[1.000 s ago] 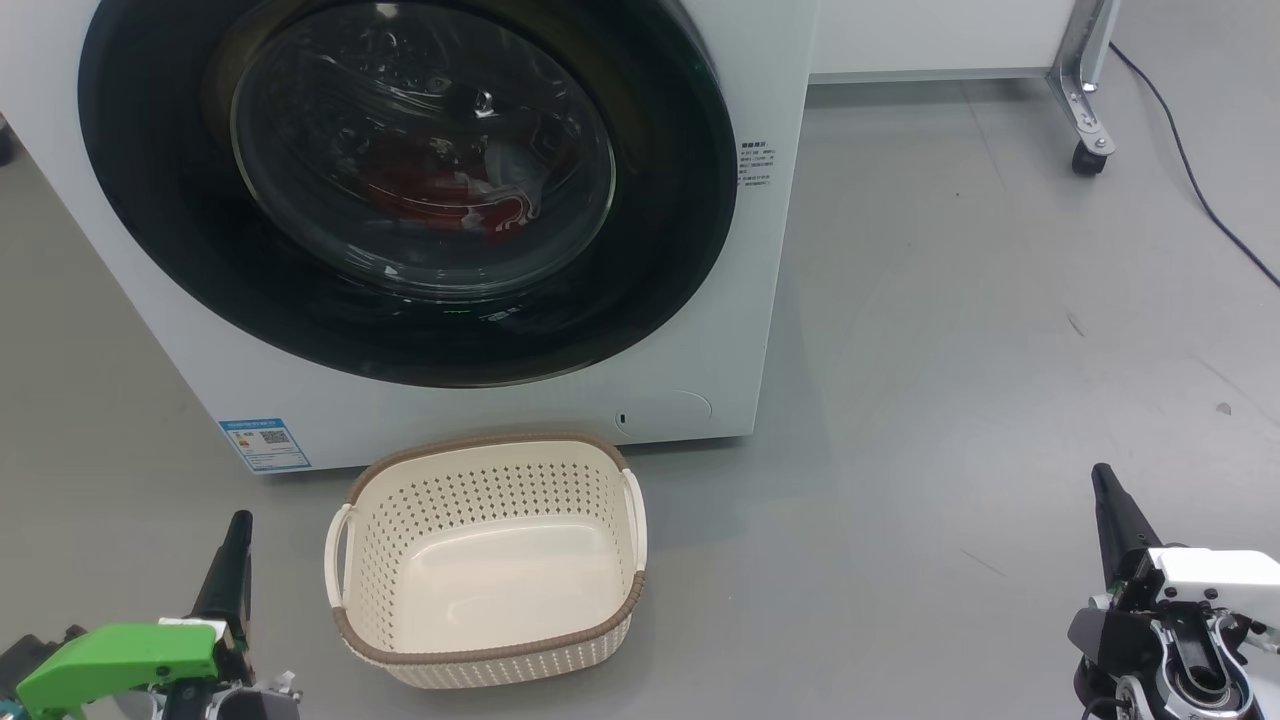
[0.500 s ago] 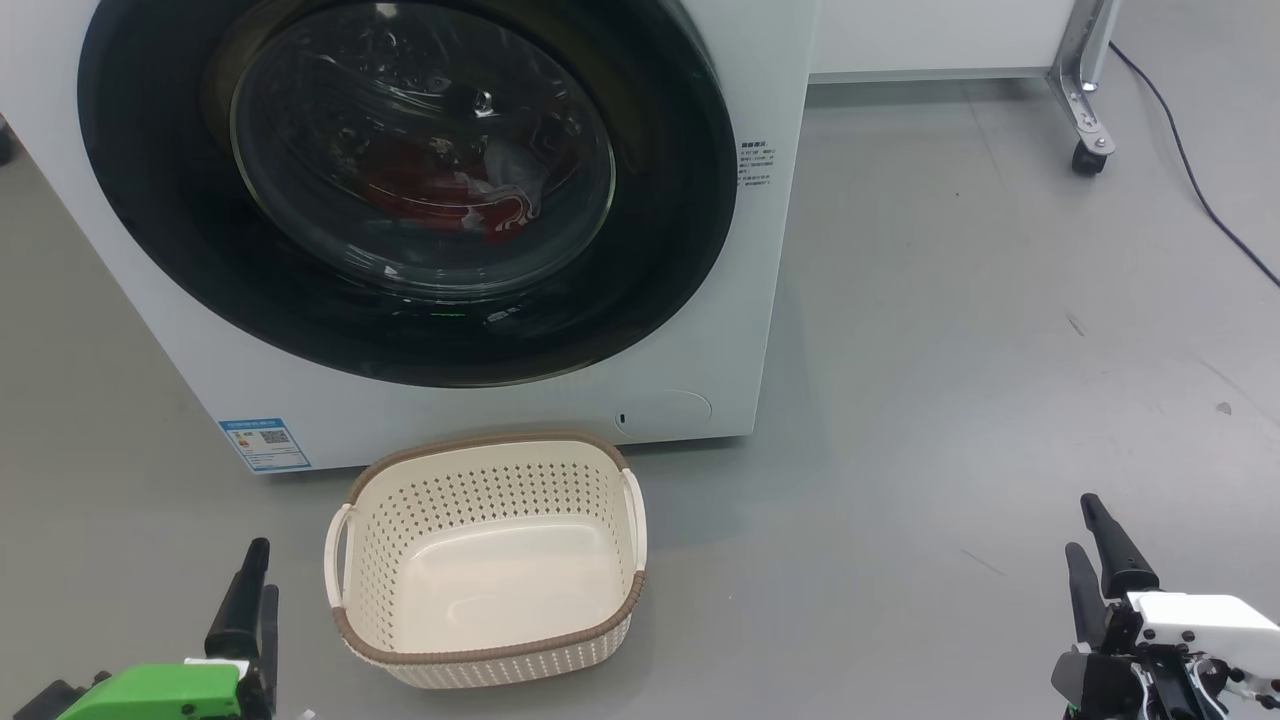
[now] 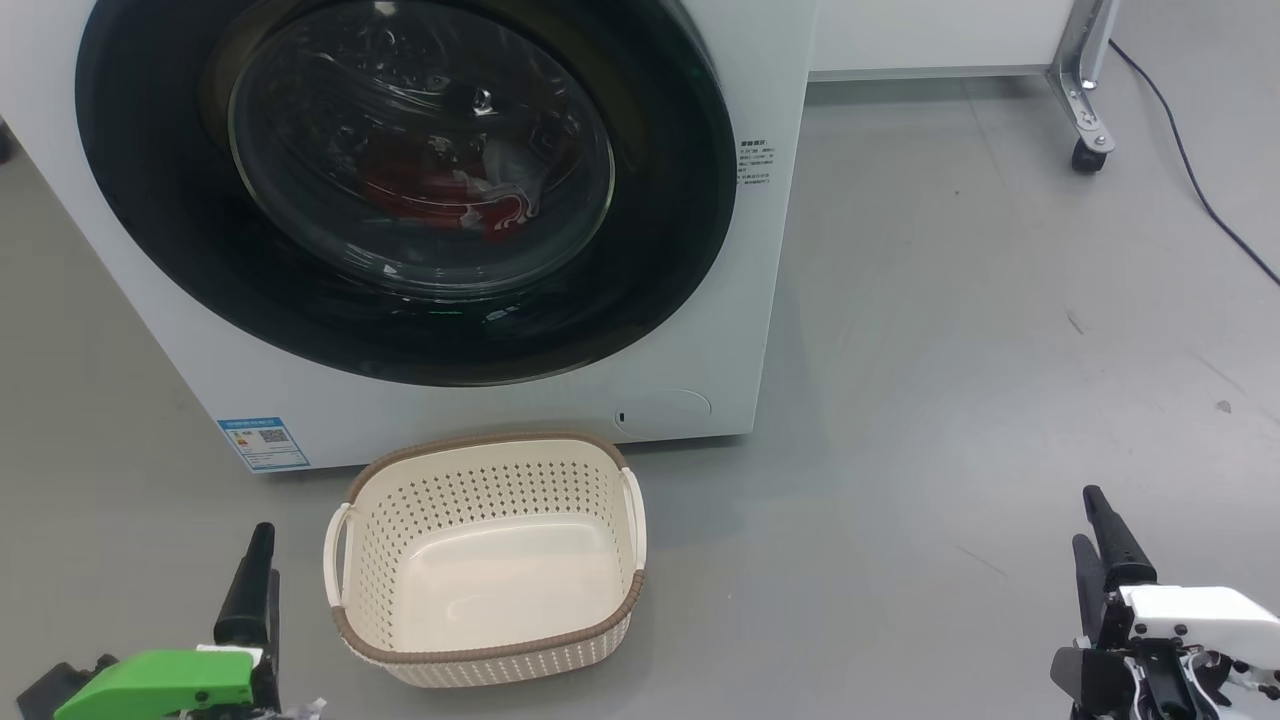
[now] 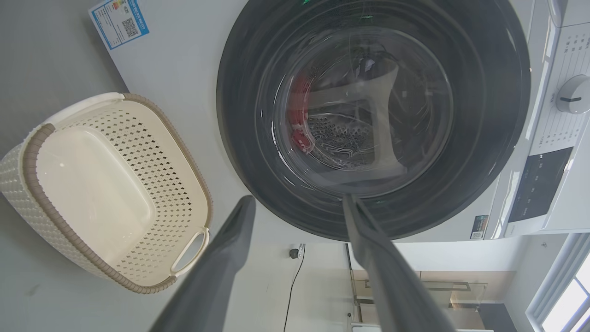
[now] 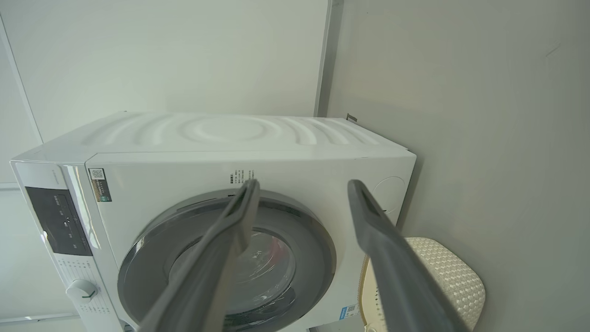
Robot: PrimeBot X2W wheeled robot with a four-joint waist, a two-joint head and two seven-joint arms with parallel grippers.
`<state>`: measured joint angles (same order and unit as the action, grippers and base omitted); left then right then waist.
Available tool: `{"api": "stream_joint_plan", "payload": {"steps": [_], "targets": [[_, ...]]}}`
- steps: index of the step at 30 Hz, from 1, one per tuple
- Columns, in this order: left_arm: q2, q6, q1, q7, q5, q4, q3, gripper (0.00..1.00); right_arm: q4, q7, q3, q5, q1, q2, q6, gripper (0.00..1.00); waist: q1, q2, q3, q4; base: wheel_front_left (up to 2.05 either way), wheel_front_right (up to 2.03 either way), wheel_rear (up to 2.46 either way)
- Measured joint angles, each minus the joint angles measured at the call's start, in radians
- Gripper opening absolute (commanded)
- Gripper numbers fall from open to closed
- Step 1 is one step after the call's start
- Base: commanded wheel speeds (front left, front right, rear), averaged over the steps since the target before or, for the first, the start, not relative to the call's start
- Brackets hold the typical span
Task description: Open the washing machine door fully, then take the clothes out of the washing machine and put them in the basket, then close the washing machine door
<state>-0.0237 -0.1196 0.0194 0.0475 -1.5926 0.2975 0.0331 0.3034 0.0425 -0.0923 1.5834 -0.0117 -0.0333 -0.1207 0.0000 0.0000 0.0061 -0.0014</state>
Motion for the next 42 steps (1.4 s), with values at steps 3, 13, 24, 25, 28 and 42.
{"api": "stream_joint_plan", "payload": {"steps": [3, 13, 24, 25, 28, 42], "targets": [[-0.001, 0.000, 0.003, -0.012, 0.015, -0.007, -0.008, 1.00, 0.000, -0.011, 0.009, -0.026, 0.000, -0.008, 0.000, 1.00, 0.0000, 0.0000, 0.000, 0.000, 0.00, 0.00, 0.00], [-0.036, 0.000, 0.014, -0.058, 0.147, -0.010, -0.057, 1.00, 0.010, -0.054, 0.063, -0.184, -0.003, -0.055, 0.000, 1.00, 0.0000, 0.0000, 0.001, 0.001, 0.00, 0.00, 0.00], [-0.084, 0.010, 0.038, -0.096, 0.385, -0.007, -0.117, 1.00, 0.015, -0.095, 0.148, -0.425, -0.032, -0.110, 0.037, 1.00, 0.0000, 0.0000, 0.002, 0.002, 0.00, 0.00, 0.00], [-0.086, 0.015, 0.039, -0.103, 0.403, -0.008, -0.123, 1.00, 0.016, -0.098, 0.155, -0.442, -0.034, -0.112, 0.037, 1.00, 0.0000, 0.0000, 0.002, 0.002, 0.00, 0.00, 0.00], [-0.088, 0.031, 0.050, -0.112, 0.470, -0.012, -0.131, 1.00, 0.016, -0.109, 0.181, -0.508, -0.045, -0.125, 0.054, 1.00, 0.0000, 0.0000, 0.002, 0.002, 0.00, 0.00, 0.00], [-0.094, 0.081, 0.062, -0.156, 0.724, -0.021, -0.194, 1.00, 0.015, -0.155, 0.272, -0.750, -0.062, -0.136, 0.106, 1.00, 0.0000, 0.0000, 0.001, 0.002, 0.00, 0.00, 0.00]]}}
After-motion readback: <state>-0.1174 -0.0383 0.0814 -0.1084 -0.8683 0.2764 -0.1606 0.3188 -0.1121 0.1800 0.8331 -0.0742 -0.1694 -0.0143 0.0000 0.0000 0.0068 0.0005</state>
